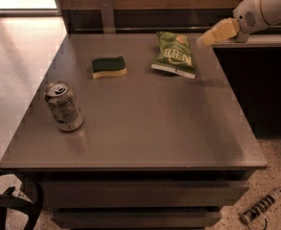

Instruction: Move green jalapeno chip bag near 7up can

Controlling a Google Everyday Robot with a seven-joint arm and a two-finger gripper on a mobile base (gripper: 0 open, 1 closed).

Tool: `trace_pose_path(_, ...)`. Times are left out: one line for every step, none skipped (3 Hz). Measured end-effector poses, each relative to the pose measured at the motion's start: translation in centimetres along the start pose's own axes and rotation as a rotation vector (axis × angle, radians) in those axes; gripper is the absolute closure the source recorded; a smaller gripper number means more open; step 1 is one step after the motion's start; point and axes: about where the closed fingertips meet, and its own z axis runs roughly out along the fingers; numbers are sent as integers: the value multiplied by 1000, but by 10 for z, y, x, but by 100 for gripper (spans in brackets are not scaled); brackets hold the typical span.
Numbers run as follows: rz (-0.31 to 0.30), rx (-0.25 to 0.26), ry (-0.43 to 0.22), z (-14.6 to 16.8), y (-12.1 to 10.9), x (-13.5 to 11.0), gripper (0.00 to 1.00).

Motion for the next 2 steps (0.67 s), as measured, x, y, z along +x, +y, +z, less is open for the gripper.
trace_pose_path(-7, -8, 16, 24, 7, 1, 0)
trace_pose_path(10, -39, 10, 60, 18, 7, 0)
